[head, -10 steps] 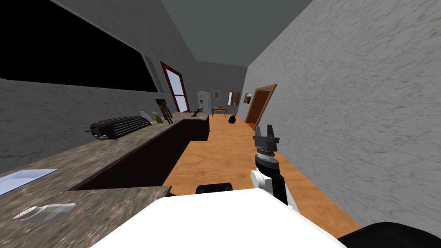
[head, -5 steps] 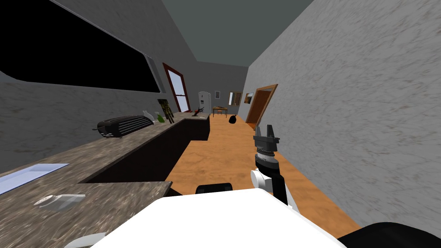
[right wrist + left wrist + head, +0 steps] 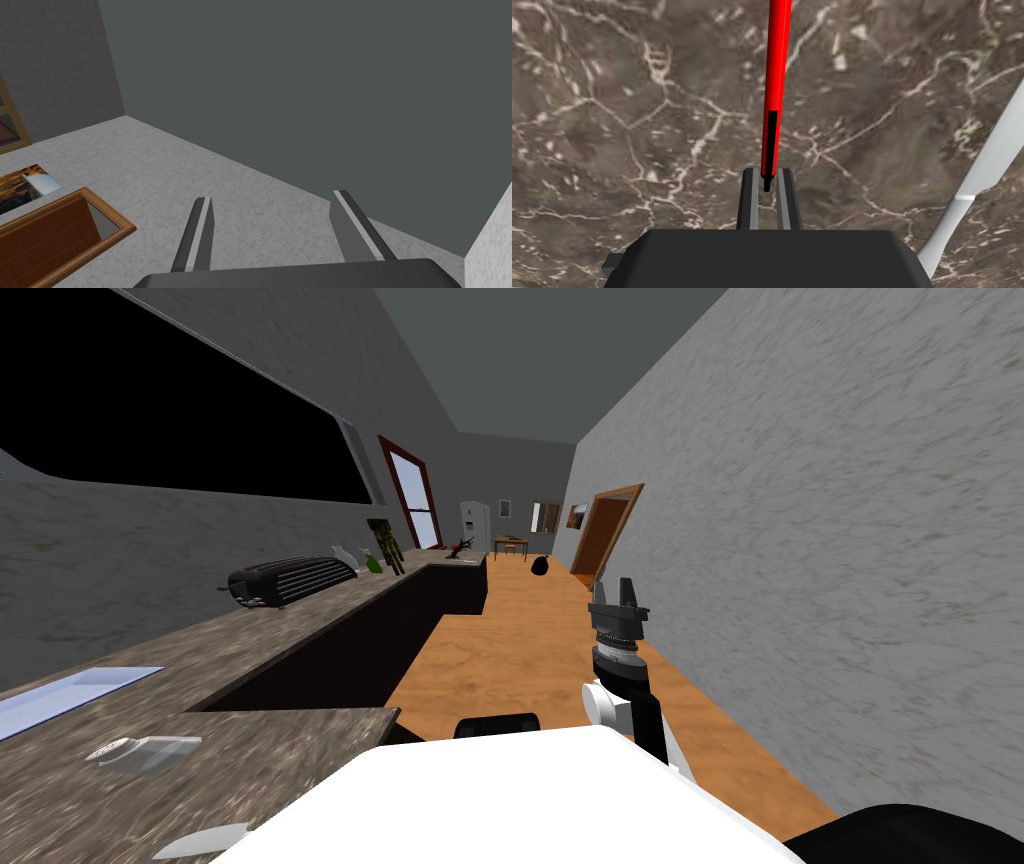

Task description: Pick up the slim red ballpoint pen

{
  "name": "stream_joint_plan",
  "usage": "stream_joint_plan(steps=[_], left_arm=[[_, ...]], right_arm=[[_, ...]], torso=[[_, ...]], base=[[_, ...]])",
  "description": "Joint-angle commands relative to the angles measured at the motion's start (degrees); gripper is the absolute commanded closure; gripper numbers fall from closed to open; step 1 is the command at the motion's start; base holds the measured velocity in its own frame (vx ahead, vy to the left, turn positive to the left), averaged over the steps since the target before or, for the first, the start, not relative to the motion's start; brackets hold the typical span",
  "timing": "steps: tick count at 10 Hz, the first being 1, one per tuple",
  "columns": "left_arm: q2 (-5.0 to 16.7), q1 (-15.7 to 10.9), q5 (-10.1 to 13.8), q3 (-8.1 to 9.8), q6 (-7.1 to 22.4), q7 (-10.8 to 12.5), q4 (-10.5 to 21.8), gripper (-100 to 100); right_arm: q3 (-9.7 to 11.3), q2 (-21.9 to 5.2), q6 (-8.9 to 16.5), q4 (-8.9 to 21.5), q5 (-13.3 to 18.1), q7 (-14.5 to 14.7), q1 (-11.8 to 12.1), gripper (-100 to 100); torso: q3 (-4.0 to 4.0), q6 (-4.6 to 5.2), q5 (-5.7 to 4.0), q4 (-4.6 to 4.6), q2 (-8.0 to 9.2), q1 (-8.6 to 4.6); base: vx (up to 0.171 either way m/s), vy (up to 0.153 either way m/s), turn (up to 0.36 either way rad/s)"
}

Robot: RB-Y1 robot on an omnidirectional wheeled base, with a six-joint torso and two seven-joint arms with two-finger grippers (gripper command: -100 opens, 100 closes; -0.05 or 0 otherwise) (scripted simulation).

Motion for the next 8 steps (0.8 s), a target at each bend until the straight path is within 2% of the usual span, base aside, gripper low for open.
stream_joint_plan(steps=[1, 2, 3, 4, 5, 6, 7, 8], left_arm=[[0.0, 0.0, 0.0, 0.00, 0.0, 0.0, 0.0, 100], [0.0, 0.0, 0.0, 0.00, 0.0, 0.0, 0.0, 100], [0.0, 0.0, 0.0, 0.00, 0.0, 0.0, 0.0, 0], [-1.7, 2.1, -0.9, 0.77, 0.5, -0.6, -1.1, 100], [-1.7, 2.1, -0.9, 0.77, 0.5, -0.6, -1.1, 100], [-3.3, 4.6, -1.8, 1.89, 1.1, -1.1, -2.4, 100], [-3.3, 4.6, -1.8, 1.89, 1.1, -1.1, -2.4, 100], [-4.1, 5.8, -2.3, 2.45, 1.4, -1.4, -3.0, 100]], right_arm=[[0.0, 0.0, 0.0, 0.0, 0.0, 0.0, 0.0, 0], [0.0, 0.0, 0.0, 0.0, 0.0, 0.0, 0.0, 0], [0.0, 0.0, 0.0, 0.0, 0.0, 0.0, 0.0, 0], [0.0, 0.0, 0.0, 0.0, 0.0, 0.0, 0.0, 0], [0.0, 0.0, 0.0, 0.0, 0.0, 0.0, 0.0, 0], [0.0, 0.0, 0.0, 0.0, 0.0, 0.0, 0.0, 0], [0.0, 0.0, 0.0, 0.0, 0.0, 0.0, 0.0, 0], [0.0, 0.0, 0.0, 0.0, 0.0, 0.0, 0.0, 0]], torso=[[0.00, 0.00, 0.00, 0.00, 0.00, 0.00], [0.00, 0.00, 0.00, 0.00, 0.00, 0.00], [0.00, -0.01, 0.00, 0.00, 0.00, 0.00], [0.00, -0.01, 0.00, 0.00, 0.00, 0.00], [-0.03, -0.02, 0.00, -0.01, -0.05, 0.04], [-0.05, -0.01, 0.01, -0.01, -0.10, 0.07], [-0.06, -0.03, 0.01, -0.02, -0.11, 0.11], [-0.07, -0.01, 0.03, -0.03, -0.12, 0.11]], base=[[0.000, 0.000, 0.000], [0.000, 0.000, 0.000], [0.000, 0.000, 0.000], [0.024, 0.020, -0.041], [0.033, 0.024, -0.019], [0.041, 0.034, -0.045], [0.034, 0.031, -0.014], [0.026, 0.020, -0.019]])
